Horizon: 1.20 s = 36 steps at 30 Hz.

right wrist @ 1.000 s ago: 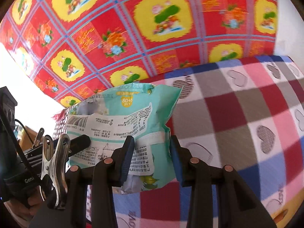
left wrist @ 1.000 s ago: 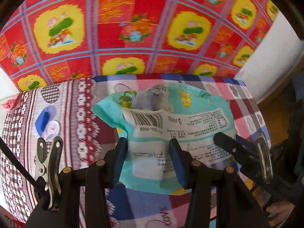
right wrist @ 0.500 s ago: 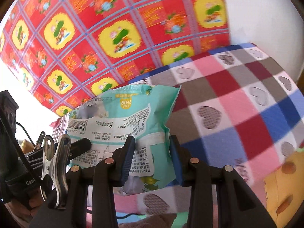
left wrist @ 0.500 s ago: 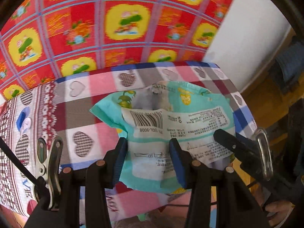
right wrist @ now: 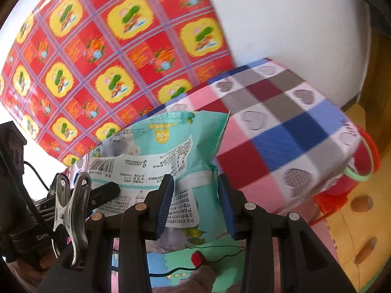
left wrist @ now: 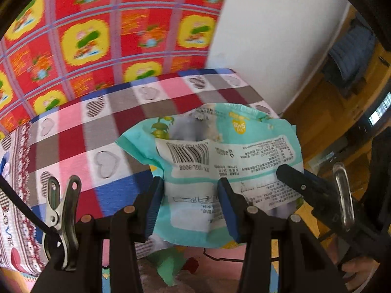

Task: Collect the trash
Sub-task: 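Carry the teal wipes packet in both tools over the red bucket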

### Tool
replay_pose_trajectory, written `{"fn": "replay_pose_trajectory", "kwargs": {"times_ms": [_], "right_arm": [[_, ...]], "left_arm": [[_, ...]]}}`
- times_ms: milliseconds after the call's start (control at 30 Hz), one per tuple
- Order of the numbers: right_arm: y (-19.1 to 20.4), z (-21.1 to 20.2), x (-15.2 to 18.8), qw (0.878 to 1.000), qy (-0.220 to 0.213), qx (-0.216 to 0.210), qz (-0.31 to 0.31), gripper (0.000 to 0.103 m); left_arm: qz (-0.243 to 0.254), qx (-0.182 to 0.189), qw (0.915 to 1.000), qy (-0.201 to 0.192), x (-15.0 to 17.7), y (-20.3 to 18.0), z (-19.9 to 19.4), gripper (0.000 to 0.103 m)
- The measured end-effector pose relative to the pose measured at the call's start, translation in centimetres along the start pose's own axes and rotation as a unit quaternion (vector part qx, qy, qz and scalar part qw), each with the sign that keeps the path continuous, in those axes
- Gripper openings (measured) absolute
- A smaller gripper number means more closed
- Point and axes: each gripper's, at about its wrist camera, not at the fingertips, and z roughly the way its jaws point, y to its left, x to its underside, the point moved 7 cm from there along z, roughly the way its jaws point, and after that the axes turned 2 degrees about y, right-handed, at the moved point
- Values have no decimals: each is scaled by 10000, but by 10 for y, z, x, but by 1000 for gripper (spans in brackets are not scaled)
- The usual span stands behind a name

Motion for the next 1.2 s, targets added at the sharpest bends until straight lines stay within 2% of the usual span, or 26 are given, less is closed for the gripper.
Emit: {"fn": "replay_pose_trajectory", "kwargs": {"times_ms": [267, 567, 1033, 1200], "right_arm": [[-74, -42, -6, 9989, -251, 318, 251, 39], [-153, -79, -21, 9932, -560, 699, 750, 39], [-275, -111, -56, 9782, -868, 1306, 1359, 39], [-316, -123, -72, 9704, -1050, 1494, 1578, 39]], "left_arm": [[359, 310, 9989, 41, -8, -84, 23, 48], [898, 696, 9934, 148, -31, -173, 56, 48], [1667, 1210, 9776, 422, -77, -303, 115, 48], [1901, 1368, 9714, 381, -96, -340, 132, 48]]}}
